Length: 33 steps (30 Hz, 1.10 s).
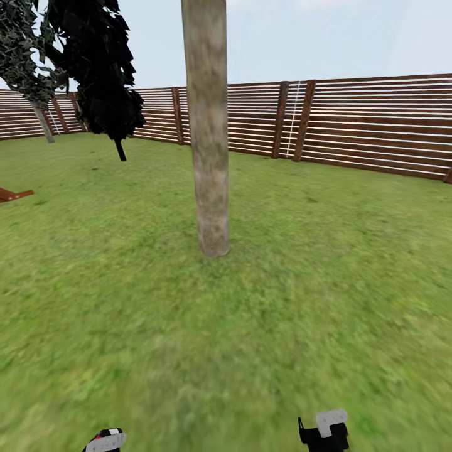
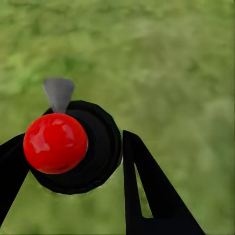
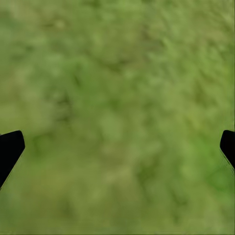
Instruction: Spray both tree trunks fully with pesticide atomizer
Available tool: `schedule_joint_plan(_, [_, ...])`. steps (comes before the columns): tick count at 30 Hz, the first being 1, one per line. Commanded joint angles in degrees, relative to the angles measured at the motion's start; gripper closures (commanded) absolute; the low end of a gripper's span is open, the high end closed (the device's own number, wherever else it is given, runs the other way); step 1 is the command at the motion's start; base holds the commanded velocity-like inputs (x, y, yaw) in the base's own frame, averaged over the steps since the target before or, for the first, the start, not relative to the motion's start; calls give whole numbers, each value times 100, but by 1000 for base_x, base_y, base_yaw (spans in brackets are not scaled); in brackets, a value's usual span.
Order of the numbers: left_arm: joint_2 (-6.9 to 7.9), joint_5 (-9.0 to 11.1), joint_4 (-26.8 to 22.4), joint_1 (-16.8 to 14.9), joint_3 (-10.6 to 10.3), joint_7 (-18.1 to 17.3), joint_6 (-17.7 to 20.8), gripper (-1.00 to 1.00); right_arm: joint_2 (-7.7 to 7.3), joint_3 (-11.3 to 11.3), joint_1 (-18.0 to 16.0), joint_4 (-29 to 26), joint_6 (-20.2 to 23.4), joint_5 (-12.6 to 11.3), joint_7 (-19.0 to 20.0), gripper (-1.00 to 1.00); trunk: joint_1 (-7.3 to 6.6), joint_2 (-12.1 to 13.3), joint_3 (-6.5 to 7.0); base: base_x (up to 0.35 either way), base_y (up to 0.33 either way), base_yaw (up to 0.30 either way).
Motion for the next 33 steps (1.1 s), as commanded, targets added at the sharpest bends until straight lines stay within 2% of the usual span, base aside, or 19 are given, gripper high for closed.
schedule_joint_plan(1, [0,0,-1,0,1,-1,0,100,0,0,0,1,0,0,0,-100,0,0,0,338,0,0])
schedule_joint_plan(33, [0,0,-1,0,1,-1,-4,100,0,0,0,1,0,0,0,-100,0,0,0,338,0,0])
